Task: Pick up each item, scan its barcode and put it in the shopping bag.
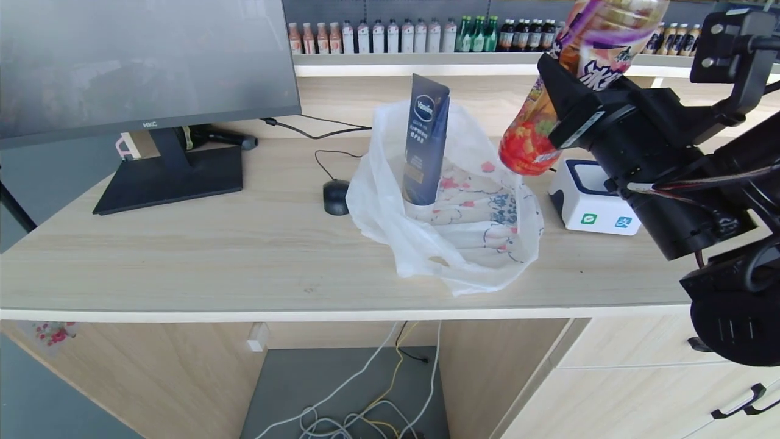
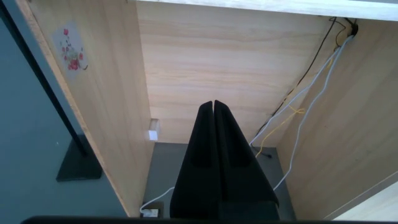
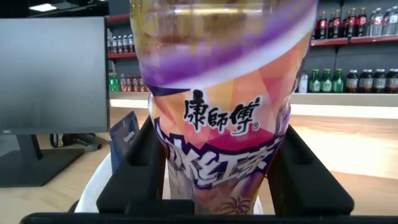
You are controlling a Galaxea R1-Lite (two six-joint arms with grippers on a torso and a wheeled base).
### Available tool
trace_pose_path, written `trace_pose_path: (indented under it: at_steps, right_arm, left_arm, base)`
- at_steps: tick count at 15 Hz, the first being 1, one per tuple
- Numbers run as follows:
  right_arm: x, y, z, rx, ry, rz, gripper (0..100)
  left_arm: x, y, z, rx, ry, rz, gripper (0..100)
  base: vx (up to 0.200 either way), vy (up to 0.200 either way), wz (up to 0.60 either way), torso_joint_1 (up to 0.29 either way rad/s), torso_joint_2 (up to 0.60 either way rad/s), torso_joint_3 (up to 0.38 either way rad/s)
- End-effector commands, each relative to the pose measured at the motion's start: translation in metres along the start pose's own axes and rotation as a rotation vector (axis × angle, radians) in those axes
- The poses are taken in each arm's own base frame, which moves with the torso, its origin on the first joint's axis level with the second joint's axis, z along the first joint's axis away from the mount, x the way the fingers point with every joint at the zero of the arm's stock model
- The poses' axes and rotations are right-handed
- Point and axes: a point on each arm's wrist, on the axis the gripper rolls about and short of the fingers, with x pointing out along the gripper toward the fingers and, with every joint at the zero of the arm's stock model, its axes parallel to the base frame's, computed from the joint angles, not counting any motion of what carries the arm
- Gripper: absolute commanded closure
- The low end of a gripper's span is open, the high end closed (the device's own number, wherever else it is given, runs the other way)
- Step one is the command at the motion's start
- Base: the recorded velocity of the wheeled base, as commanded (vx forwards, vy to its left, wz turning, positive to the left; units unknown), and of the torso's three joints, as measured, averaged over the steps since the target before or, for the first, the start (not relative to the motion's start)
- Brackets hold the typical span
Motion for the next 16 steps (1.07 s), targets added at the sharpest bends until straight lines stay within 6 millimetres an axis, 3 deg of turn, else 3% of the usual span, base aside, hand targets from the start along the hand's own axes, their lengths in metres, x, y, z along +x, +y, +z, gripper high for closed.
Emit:
trace_pose_path:
  at_steps: [1, 5, 11, 16]
  right_arm:
    - [-0.001, 0.0, 0.002, 0.0, -0.005, -0.001, 100]
    - [0.0, 0.001, -0.005, 0.013, 0.013, 0.002, 100]
    - [-0.002, 0.009, -0.053, 0.014, 0.13, 0.07, 100]
    - [0.0, 0.012, -0.072, 0.008, 0.167, 0.073, 100]
  left_arm:
    - [0.0, 0.0, 0.0, 0.0, -0.002, 0.001, 100]
    - [0.0, 0.0, 0.0, 0.0, -0.002, 0.001, 100]
    - [0.0, 0.0, 0.0, 0.0, -0.002, 0.001, 100]
    - [0.0, 0.0, 0.0, 0.0, -0.002, -0.001, 100]
  base:
    - [0.0, 0.0, 0.0, 0.0, 0.0, 0.0]
    - [0.0, 0.0, 0.0, 0.0, 0.0, 0.0]
    - [0.0, 0.0, 0.0, 0.0, 0.0, 0.0]
    - [0.0, 0.0, 0.0, 0.0, 0.0, 0.0]
